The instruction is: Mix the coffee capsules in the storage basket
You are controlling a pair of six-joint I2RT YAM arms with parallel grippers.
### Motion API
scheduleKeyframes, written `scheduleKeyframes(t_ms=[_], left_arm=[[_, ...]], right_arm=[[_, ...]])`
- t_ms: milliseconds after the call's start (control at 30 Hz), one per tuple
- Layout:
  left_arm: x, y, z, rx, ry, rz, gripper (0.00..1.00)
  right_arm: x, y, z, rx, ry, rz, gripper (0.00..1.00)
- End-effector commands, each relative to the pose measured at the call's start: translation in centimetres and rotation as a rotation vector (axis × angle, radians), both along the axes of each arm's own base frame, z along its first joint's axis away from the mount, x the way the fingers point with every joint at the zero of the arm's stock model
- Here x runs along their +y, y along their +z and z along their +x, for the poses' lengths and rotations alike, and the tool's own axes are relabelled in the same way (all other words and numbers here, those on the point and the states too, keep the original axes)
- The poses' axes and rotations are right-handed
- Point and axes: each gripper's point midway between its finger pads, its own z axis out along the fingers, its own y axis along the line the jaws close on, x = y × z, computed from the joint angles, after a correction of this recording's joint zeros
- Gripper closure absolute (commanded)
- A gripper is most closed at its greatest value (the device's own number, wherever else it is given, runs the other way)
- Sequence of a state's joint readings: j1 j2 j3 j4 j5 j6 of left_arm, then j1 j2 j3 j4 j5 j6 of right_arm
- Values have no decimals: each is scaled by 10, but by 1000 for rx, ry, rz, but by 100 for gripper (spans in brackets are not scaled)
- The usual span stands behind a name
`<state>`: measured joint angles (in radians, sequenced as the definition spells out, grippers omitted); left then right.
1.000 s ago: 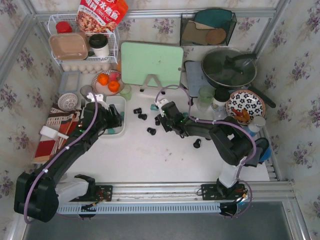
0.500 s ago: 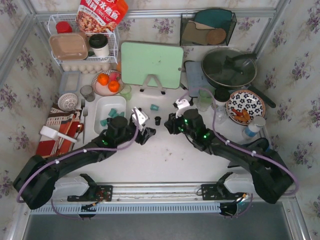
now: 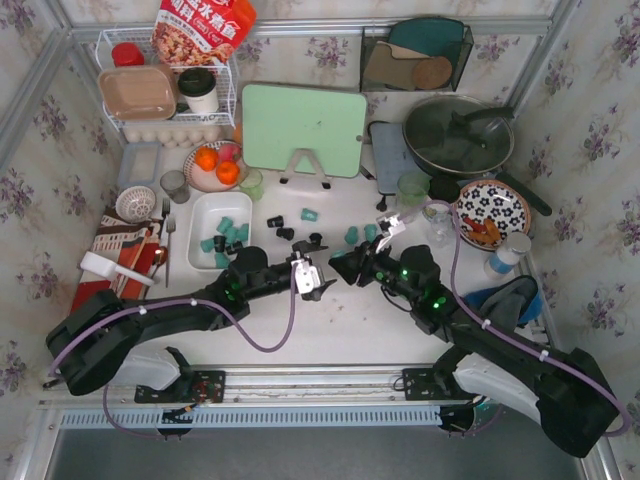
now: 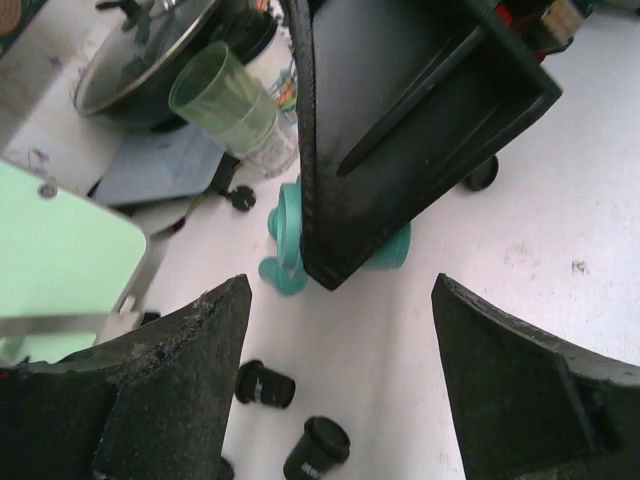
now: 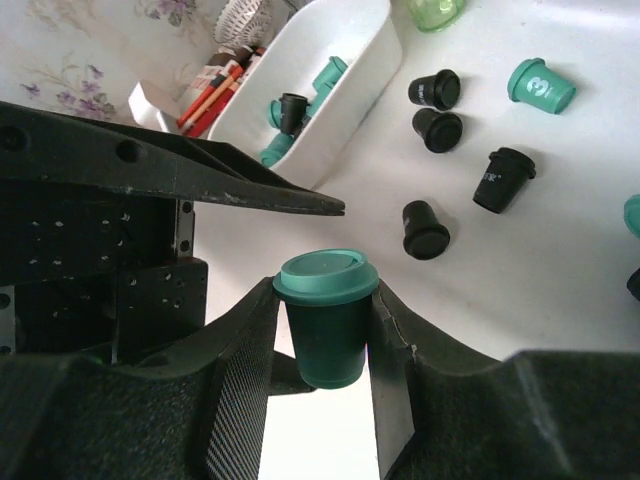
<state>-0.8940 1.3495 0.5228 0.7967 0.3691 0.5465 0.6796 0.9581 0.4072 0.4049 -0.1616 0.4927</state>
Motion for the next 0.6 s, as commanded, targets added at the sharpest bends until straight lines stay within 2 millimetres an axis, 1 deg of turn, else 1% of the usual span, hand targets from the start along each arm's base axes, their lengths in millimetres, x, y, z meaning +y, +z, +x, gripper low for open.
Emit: scheduleKeyframes(t_ms=[0, 167, 233, 300, 433, 467, 567], left_arm=[[-17, 25, -14, -113, -110, -54, 24], [-22, 29, -17, -122, -105, -66, 24], [-24, 32, -18, -128, -106, -64, 26], [-26, 30, -19, -132, -104, -49, 31], [-27, 30, -19, -146, -88, -44, 33], [-28, 31, -19, -147, -88, -46, 34], [-30, 30, -21, -149, -94, -35, 43]], right_arm=[[3, 18, -8, -21, 26, 94, 70], [3, 18, -13, -14, 39, 110, 70], [4, 18, -16, -9, 49, 120, 70], [3, 19, -17, -9, 51, 132, 70], [3, 18, -18, -5, 52, 133, 69], [3, 17, -19, -4, 55, 132, 68], [2, 15, -20, 5, 55, 130, 67]])
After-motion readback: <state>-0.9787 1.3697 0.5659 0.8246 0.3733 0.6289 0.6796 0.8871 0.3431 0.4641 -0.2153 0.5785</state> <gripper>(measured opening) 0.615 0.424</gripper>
